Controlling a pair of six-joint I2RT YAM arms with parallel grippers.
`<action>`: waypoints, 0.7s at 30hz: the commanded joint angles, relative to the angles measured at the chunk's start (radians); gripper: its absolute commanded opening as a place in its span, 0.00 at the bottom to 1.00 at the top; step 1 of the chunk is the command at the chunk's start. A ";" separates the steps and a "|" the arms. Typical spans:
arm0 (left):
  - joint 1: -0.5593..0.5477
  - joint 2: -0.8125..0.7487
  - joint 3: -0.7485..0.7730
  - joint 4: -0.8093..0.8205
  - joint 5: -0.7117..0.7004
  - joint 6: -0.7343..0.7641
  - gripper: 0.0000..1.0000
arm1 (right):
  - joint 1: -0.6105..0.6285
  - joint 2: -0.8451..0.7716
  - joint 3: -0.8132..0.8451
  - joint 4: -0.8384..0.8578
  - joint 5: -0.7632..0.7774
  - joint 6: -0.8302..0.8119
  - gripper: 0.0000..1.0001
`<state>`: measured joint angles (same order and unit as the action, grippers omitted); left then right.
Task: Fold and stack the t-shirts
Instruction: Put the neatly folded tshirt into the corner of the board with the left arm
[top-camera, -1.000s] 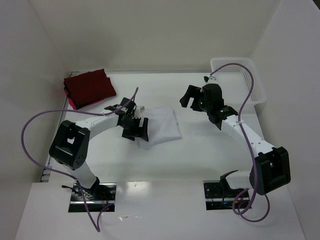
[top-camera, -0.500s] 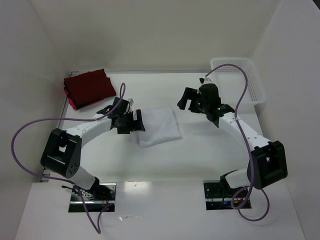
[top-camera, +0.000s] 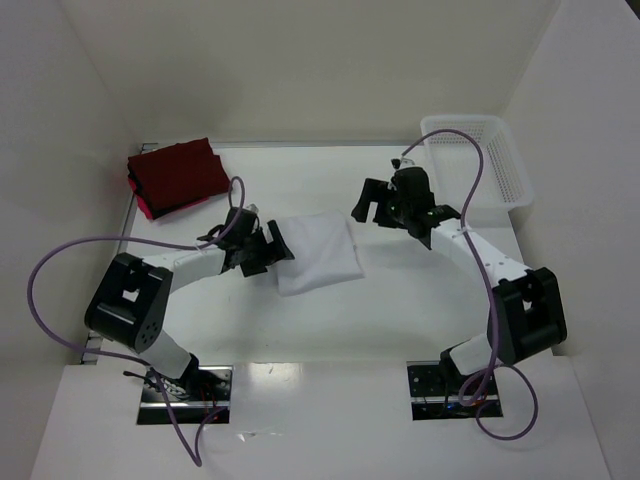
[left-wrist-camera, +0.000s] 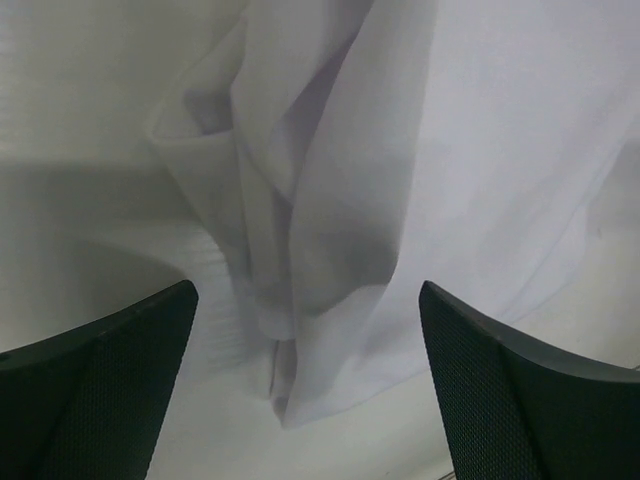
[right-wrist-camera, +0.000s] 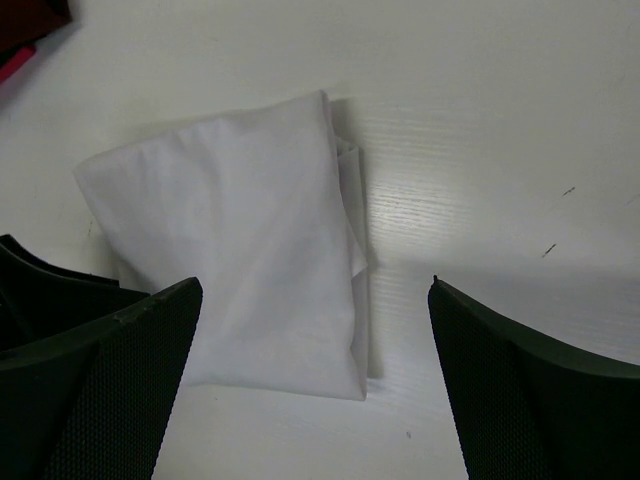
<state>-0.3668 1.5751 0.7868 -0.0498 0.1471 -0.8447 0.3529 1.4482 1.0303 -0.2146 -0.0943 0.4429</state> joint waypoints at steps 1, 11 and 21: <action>0.000 0.049 -0.009 0.081 0.017 -0.056 1.00 | 0.014 0.044 0.042 -0.010 0.003 -0.027 0.99; 0.000 0.057 -0.104 0.177 -0.047 -0.189 1.00 | 0.023 0.159 0.016 0.043 -0.015 -0.061 0.91; -0.011 0.104 -0.043 0.122 -0.069 -0.195 1.00 | 0.023 0.219 -0.013 0.149 -0.104 -0.056 0.91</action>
<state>-0.3685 1.6115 0.7309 0.1793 0.1307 -1.0574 0.3653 1.6358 1.0264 -0.1457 -0.1572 0.3916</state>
